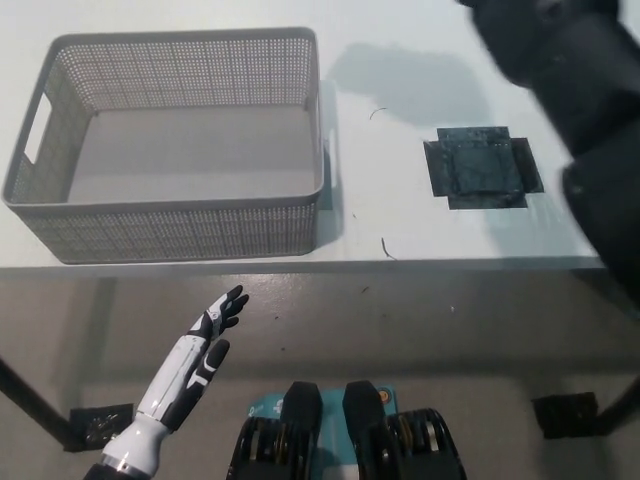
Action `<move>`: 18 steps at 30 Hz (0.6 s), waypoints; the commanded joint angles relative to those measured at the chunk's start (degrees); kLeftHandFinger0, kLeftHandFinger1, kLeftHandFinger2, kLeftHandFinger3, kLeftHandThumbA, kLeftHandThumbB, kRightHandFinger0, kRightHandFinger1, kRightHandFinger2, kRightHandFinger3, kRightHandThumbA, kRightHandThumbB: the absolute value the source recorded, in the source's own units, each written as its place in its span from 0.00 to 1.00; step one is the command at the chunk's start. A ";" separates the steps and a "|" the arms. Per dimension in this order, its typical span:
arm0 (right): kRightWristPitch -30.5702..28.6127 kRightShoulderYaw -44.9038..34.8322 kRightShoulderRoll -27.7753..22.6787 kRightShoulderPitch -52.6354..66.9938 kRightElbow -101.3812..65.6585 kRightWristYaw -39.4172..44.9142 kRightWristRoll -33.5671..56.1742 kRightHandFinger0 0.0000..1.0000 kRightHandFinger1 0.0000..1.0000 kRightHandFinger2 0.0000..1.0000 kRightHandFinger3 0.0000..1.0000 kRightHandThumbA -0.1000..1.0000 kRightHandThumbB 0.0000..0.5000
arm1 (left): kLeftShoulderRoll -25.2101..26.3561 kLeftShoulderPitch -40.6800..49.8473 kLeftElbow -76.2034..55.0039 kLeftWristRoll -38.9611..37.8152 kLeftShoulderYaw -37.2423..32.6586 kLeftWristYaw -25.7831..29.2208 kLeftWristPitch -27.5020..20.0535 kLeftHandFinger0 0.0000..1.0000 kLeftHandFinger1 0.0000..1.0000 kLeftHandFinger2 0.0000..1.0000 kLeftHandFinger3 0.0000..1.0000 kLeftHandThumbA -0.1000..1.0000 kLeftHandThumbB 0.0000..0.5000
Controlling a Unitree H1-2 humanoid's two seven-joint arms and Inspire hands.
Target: Use the right hand to pick up a small rectangular container and put it into a bigger container on the left side
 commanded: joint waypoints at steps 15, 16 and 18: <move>1.61 -0.97 13.47 -1.36 3.02 -3.09 1.23 0.00 0.14 0.49 0.58 0.00 0.56 | 0.74 -0.52 -2.24 -0.10 -1.55 -0.48 -0.21 1.00 1.00 1.00 1.00 1.00 0.87; 2.31 -0.68 13.75 -0.93 3.30 -2.13 1.03 0.00 0.13 0.48 0.64 0.00 0.54 | 0.75 -0.50 -2.25 0.32 -1.59 -0.22 -0.49 1.00 1.00 1.00 1.00 1.00 0.85; 5.94 0.28 14.02 -1.18 3.95 2.41 0.29 0.03 0.16 0.46 1.00 0.05 0.50 | 0.91 -0.79 -2.51 0.52 -1.61 -0.14 -0.18 1.00 1.00 1.00 1.00 1.00 0.85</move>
